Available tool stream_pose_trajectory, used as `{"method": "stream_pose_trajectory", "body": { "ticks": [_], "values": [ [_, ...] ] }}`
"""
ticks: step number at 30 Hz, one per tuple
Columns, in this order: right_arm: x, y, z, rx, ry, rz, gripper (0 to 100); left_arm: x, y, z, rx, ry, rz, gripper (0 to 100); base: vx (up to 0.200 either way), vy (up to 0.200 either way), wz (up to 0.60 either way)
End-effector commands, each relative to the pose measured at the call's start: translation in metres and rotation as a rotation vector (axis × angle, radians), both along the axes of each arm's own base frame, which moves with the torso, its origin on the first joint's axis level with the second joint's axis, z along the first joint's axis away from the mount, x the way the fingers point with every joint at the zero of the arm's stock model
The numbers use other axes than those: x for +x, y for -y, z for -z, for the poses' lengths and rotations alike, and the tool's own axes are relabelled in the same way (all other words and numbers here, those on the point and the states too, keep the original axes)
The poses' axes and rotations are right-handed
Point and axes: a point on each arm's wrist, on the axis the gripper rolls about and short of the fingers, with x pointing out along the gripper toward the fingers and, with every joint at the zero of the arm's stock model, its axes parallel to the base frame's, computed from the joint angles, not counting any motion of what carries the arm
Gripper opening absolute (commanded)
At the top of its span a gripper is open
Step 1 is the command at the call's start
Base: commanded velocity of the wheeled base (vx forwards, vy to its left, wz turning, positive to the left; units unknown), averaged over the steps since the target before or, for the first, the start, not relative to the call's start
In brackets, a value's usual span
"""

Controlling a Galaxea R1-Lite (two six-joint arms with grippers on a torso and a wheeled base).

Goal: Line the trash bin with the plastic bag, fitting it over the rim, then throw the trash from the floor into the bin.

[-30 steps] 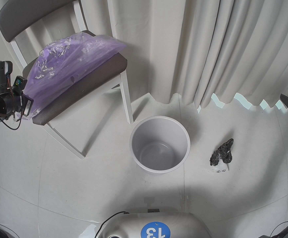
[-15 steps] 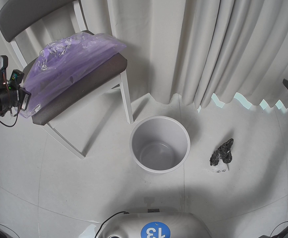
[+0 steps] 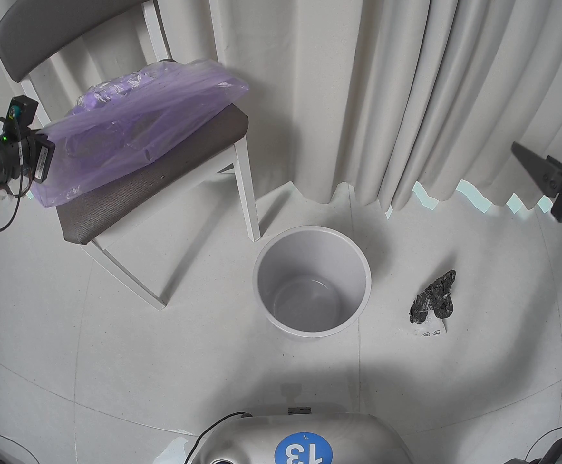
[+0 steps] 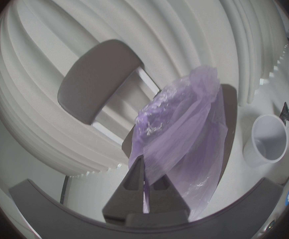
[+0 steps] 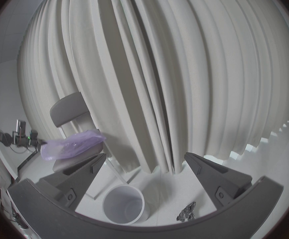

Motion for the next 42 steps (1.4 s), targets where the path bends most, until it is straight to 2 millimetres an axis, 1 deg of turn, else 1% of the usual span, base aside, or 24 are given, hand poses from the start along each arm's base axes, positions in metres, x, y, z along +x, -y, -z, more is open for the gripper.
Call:
{"method": "stream_pose_trajectory", "body": {
  "ticks": [1,2,3,5,8,13,17,19,20,23,31,33,36,38,39,40,41,42],
  "values": [
    [0.015,-0.024,0.024,-0.044,-0.081,-0.053,100,-0.016,0.016,-0.023,-0.034,0.093,0.073,0,0.000,0.000,0.00],
    [0.015,-0.026,0.025,-0.046,-0.082,-0.059,100,-0.017,0.018,-0.025,-0.045,0.100,0.079,0,0.000,0.000,0.00],
    [0.014,-0.030,0.029,-0.051,-0.082,-0.070,100,-0.020,0.022,-0.033,-0.076,0.130,0.095,0,0.000,0.000,0.00],
    [0.012,-0.034,0.033,-0.067,-0.088,-0.079,100,-0.024,0.026,-0.044,-0.094,0.162,0.119,0,0.000,0.000,0.00],
    [0.013,-0.044,0.039,-0.087,-0.112,-0.100,100,-0.032,0.036,-0.066,-0.110,0.218,0.168,0,0.000,0.000,0.00],
    [0.022,-0.055,0.047,-0.096,-0.136,-0.124,100,-0.044,0.042,-0.094,-0.128,0.200,0.211,0,0.000,0.000,0.00],
    [0.027,-0.064,0.054,-0.093,-0.134,-0.141,100,-0.051,0.056,-0.112,-0.194,0.200,0.264,0,0.000,0.000,0.00],
    [0.028,-0.067,0.056,-0.092,-0.131,-0.150,100,-0.052,0.060,-0.114,-0.200,0.199,0.265,0,0.000,0.000,0.00],
    [0.028,-0.071,0.060,-0.093,-0.136,-0.161,100,-0.053,0.065,-0.116,-0.212,0.206,0.270,0,0.000,0.000,0.00],
    [0.027,-0.076,0.066,-0.104,-0.146,-0.182,100,-0.056,0.070,-0.118,-0.222,0.210,0.281,0,0.000,0.000,0.00],
    [0.032,-0.092,0.077,-0.131,-0.175,-0.218,100,-0.055,0.073,-0.116,-0.249,0.201,0.279,0,0.000,0.000,0.00],
    [0.038,-0.103,0.082,-0.140,-0.184,-0.238,100,-0.054,0.075,-0.115,-0.253,0.196,0.276,0,0.000,0.000,0.00],
    [0.045,-0.113,0.088,-0.144,-0.186,-0.253,100,-0.055,0.076,-0.115,-0.278,0.197,0.281,0,0.000,0.000,0.00],
    [0.050,-0.125,0.094,-0.143,-0.183,-0.276,100,-0.057,0.078,-0.114,-0.287,0.183,0.294,0,0.000,0.000,0.00],
    [0.051,-0.128,0.096,-0.145,-0.188,-0.279,100,-0.057,0.078,-0.114,-0.286,0.176,0.293,0,0.000,0.000,0.00],
    [0.054,-0.134,0.102,-0.154,-0.198,-0.285,100,-0.058,0.078,-0.113,-0.288,0.167,0.294,0,0.000,0.000,0.00],
    [0.055,-0.134,0.103,-0.155,-0.201,-0.285,100,-0.058,0.078,-0.113,-0.289,0.166,0.293,0,0.000,0.000,0.00],
    [0.062,-0.145,0.111,-0.161,-0.210,-0.291,100,-0.061,0.082,-0.113,-0.294,0.163,0.313,0,0.000,0.000,0.00]
  ]
}}
